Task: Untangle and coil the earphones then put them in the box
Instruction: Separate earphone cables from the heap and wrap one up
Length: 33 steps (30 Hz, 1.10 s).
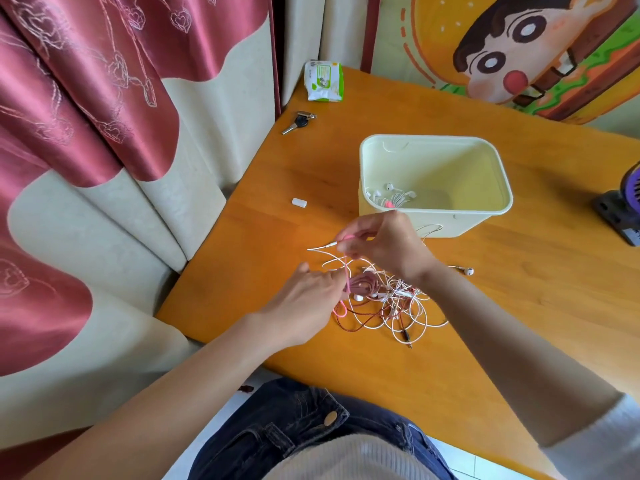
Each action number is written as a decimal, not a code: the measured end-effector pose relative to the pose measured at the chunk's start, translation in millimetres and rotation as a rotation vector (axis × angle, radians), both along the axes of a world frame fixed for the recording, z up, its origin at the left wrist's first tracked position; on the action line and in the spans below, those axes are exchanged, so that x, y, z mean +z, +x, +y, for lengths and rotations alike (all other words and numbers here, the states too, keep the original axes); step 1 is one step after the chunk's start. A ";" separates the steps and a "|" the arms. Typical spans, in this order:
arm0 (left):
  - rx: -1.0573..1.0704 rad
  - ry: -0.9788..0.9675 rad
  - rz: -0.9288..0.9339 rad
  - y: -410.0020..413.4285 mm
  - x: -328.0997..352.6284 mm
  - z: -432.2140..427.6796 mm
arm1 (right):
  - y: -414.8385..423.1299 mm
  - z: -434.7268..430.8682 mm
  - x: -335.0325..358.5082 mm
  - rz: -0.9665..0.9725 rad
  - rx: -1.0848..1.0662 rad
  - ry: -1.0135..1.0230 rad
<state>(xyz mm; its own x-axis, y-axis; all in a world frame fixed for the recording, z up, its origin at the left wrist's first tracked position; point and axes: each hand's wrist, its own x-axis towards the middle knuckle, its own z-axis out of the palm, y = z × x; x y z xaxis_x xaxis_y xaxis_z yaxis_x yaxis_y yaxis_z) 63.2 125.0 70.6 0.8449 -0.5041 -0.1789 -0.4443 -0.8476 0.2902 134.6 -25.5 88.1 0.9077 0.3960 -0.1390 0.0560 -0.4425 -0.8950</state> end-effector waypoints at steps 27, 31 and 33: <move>0.954 -1.337 0.669 -3.4 7.8 -4.3 | -43.3 22.2 -17.2 0.412 -0.325 0.506; 0.960 -1.401 0.682 -4.0 5.6 -2.9 | -44.1 23.3 -14.7 0.355 -0.304 0.460; 0.951 -1.522 0.753 -4.2 6.1 -1.0 | -43.6 23.5 -14.1 0.345 -0.307 0.452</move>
